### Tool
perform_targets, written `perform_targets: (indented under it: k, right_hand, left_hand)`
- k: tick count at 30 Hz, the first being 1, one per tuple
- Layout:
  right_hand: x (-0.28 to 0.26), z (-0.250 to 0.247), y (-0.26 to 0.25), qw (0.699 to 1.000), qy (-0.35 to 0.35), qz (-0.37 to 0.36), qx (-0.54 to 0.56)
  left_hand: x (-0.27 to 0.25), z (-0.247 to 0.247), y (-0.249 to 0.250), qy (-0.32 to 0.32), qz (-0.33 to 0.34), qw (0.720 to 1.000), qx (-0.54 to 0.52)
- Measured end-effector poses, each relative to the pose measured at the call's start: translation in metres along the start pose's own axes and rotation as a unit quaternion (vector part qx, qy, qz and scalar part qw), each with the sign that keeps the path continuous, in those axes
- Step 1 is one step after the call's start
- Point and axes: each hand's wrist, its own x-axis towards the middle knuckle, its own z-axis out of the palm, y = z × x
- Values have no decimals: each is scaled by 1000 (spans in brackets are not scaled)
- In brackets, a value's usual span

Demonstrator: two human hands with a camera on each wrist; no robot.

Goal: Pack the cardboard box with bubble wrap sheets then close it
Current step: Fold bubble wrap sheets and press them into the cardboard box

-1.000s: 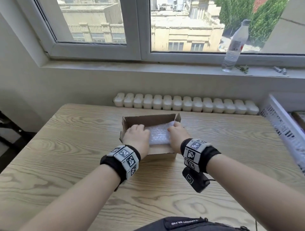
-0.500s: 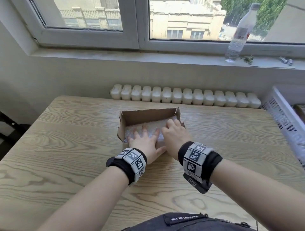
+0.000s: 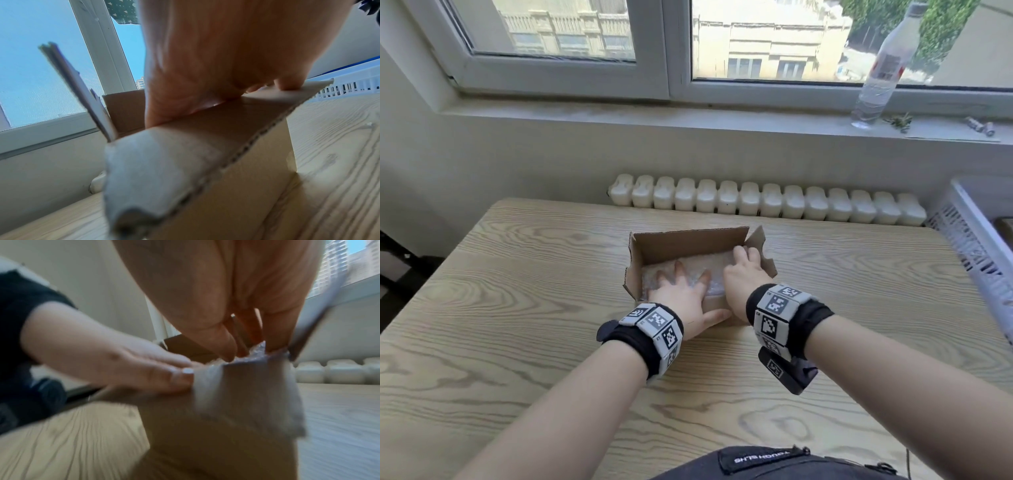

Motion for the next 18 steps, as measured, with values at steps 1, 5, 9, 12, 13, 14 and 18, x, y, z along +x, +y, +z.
perform_targets:
  k: [1, 5, 9, 12, 13, 14, 18]
  right_hand:
    - [1, 4, 0, 1000, 7, -6, -6]
    - [4, 15, -10, 999, -8, 0, -45]
    - [16, 17, -24, 996, -39, 63, 53]
    - [27, 10, -27, 986, -67, 103, 115]
    - [30, 8, -26, 982, -70, 111, 136]
    - [33, 7, -25, 978, -73, 117, 154]
    - [37, -5, -20, 969, -84, 131, 190]
  left_hand:
    - [0, 0, 0, 0, -1, 1000, 2]
    - [0, 1, 0, 9, 3, 1000, 8]
    - [0, 3, -2, 15, 10, 1000, 2]
    - [-2, 2, 0, 8, 13, 1000, -6]
    - [-2, 2, 0, 8, 12, 1000, -7]
    - [-2, 2, -1, 9, 12, 1000, -9]
    - [3, 3, -2, 7, 14, 1000, -10]
